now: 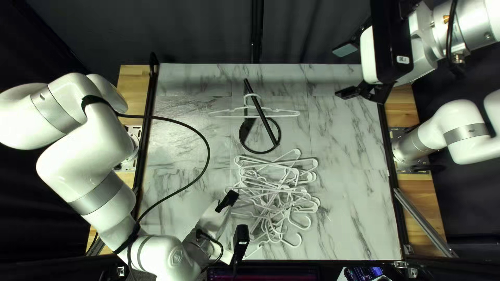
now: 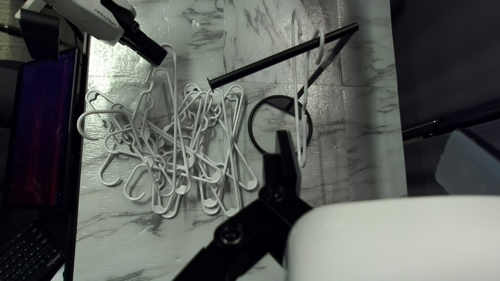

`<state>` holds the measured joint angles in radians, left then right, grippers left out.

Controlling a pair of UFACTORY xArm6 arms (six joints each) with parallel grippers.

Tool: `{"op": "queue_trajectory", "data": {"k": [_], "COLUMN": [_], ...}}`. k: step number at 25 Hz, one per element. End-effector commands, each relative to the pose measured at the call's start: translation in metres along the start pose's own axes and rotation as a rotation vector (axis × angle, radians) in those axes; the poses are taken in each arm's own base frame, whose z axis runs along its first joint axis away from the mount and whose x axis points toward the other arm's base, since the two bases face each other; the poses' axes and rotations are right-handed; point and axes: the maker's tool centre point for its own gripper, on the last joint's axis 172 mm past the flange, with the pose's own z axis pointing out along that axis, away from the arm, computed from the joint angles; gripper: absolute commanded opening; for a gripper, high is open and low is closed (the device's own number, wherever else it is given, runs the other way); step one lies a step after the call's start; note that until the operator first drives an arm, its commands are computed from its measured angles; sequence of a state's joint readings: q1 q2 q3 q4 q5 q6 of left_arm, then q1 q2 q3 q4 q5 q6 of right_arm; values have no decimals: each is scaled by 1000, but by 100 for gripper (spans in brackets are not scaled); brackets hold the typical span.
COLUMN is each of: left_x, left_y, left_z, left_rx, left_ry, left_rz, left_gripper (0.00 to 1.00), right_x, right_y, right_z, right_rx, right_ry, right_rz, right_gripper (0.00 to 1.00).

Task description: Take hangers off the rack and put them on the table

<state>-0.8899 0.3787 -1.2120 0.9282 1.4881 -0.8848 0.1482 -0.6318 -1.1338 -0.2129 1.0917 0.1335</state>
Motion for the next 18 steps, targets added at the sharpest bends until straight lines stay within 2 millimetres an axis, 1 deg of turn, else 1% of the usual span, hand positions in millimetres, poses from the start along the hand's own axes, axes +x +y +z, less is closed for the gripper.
{"op": "queue_trajectory", "data": {"k": [1,9,16,18], "left_x": [2,-7,-9,-9], "left_y": [-1,0,8,8], "left_z": [14,24,39,40], "left_rx": [58,209,246,250], "left_ry": [-62,-104,-110,-112], "left_rz": [3,2,9,9], "left_gripper": [0,0,0,0], "right_x": [0,0,0,0], "right_y": [0,0,0,0], "right_z": [0,0,0,0], "right_rx": [0,0,0,0], "right_ry": [0,0,0,0], "right_rz": [0,0,0,0], "right_gripper": [100,100,100,100]}}
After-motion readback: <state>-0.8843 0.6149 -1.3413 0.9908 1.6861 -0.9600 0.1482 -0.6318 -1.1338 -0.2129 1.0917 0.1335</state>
